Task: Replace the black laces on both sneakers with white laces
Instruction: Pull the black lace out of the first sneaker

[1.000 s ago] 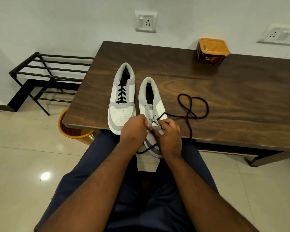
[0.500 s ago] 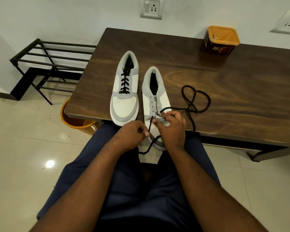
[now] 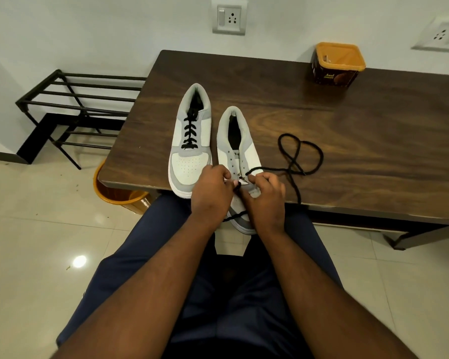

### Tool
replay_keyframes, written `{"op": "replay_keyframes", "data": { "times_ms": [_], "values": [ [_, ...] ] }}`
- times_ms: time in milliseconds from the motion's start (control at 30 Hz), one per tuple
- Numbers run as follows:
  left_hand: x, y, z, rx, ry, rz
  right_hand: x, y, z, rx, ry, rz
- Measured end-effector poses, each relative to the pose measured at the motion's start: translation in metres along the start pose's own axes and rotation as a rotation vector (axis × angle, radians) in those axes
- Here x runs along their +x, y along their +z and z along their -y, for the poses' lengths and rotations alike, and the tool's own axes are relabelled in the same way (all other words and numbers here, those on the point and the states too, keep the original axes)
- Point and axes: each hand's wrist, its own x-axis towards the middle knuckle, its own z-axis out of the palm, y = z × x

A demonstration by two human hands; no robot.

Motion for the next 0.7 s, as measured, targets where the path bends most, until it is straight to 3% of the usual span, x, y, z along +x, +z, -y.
{"op": "replay_keyframes", "data": {
  "times_ms": [200,400,700],
  "values": [
    [0.006,0.002,-0.004,0.22,0.084,0.028,0.0,-0.001,0.001,-0.01,-0.002,0.003],
    [0.011,0.0,-0.007,0.366,0.059,0.115,0.0,-0.002,0.003,-0.005,-0.003,-0.008],
    [0.0,-0.017,-0.004,-0.064,-0.082,0.278,0.0,-0.003,0.004,-0.029,0.029,0.015]
  ]
}}
